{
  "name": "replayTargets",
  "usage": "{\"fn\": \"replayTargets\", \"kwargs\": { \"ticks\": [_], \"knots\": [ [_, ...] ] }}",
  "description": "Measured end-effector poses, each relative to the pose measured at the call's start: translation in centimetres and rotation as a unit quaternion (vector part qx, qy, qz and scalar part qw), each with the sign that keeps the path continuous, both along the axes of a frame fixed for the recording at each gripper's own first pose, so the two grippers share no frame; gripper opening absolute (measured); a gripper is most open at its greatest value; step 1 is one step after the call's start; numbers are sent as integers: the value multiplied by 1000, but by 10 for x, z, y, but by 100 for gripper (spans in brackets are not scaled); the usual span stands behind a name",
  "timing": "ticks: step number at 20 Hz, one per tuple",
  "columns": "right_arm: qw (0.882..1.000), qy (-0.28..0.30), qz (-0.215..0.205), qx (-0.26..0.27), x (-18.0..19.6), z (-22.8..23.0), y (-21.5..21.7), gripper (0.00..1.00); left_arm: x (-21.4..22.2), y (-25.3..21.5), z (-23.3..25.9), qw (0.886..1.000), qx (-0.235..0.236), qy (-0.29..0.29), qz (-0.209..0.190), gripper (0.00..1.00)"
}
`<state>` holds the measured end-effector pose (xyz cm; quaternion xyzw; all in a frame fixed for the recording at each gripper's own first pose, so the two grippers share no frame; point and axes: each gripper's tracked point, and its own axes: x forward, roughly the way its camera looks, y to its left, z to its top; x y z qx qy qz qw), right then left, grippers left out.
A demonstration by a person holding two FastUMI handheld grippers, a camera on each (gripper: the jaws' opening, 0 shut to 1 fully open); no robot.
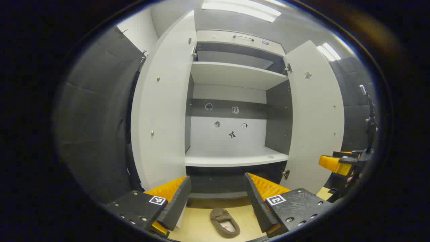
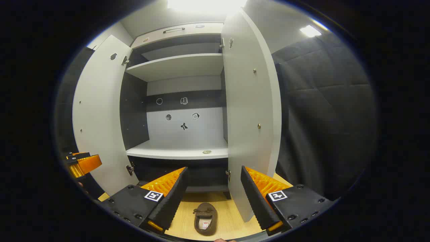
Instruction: Grab one shoe with the right hand and put it into the shoe cabinet, grab the other shoe with the left hand and put it into the shoe cabinet; then close the right door with the right hand and the left door with the left hand.
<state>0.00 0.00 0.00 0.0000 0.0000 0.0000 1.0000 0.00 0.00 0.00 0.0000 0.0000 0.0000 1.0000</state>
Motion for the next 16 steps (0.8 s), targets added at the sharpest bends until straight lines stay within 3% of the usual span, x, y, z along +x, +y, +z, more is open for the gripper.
{"fn": "replayTargets", "kwargs": {
  "ticks": [16],
  "knots": [
    [1000, 10, 6, 8, 14, 4, -1, 97, 8, -4, 5, 1000, -2, -4, -8, 92]
  ]
}}
